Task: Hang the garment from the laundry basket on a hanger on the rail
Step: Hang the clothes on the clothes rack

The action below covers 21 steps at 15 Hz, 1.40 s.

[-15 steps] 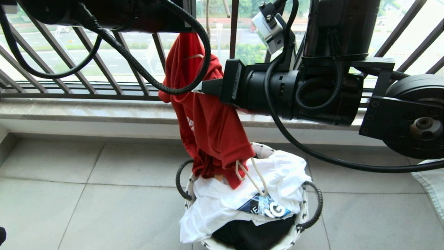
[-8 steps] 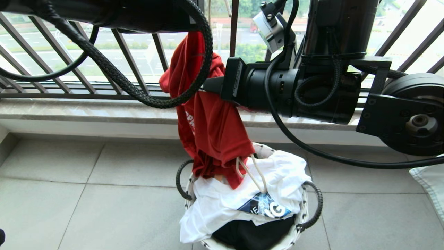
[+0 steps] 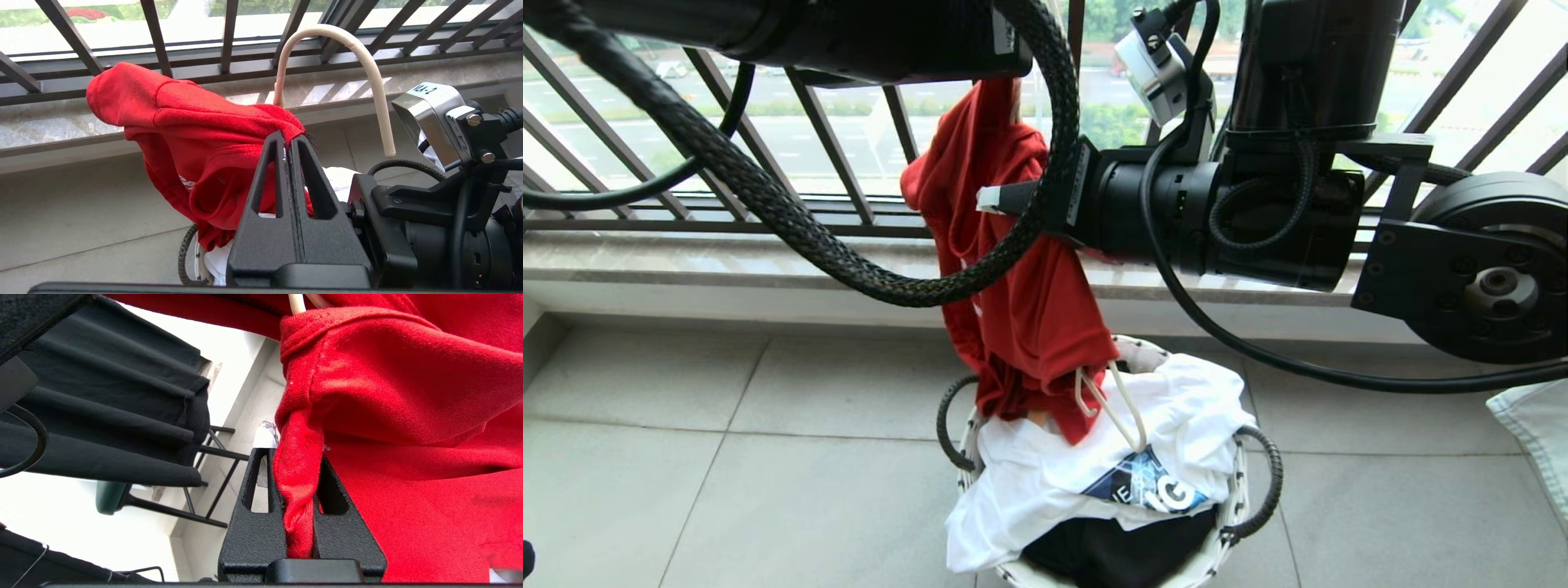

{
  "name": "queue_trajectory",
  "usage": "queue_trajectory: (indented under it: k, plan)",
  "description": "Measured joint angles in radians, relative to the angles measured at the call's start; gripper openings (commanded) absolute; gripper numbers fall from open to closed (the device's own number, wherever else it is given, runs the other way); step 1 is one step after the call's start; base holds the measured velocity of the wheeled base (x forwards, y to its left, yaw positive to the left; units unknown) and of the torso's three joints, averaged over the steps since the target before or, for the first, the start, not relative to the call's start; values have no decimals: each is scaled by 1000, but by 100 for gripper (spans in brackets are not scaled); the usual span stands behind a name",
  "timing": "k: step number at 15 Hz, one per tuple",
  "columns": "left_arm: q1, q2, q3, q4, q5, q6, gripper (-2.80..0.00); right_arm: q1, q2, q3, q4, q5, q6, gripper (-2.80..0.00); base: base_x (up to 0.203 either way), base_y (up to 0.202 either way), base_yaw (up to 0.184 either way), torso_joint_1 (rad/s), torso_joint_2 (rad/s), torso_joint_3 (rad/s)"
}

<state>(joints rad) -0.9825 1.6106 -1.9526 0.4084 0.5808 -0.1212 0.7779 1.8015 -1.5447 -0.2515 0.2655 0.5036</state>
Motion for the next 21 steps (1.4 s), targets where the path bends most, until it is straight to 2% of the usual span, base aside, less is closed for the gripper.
queue_trajectory:
  k: [4,5,11,14,17,19,21]
  plan:
    - [-9,-3,2,9,6,0,-280,0,0,-1,0,0,0,-280,0,0,0,0,0,0]
    - [-14,-4,2,18,6,-1,0,-1,0,-1,0,0,0,-280,0,0,0,0,0,0]
    - [-35,-1,2,44,6,-1,0,0,-4,2,1,3,14,-280,0,0,0,0,0,0]
    - [-36,6,2,46,6,0,0,1,-10,8,-4,81,76,-280,0,0,0,0,0,0]
    - [-34,-7,14,49,12,-1,0,-3,-11,9,-11,84,80,-280,0,0,0,0,0,0]
    - [3,-36,69,57,30,-10,0,-14,-13,9,-13,83,69,-280,0,0,0,0,0,0]
    - [94,-64,120,59,35,-37,0,-22,-21,8,-9,82,41,-280,0,0,0,0,0,0]
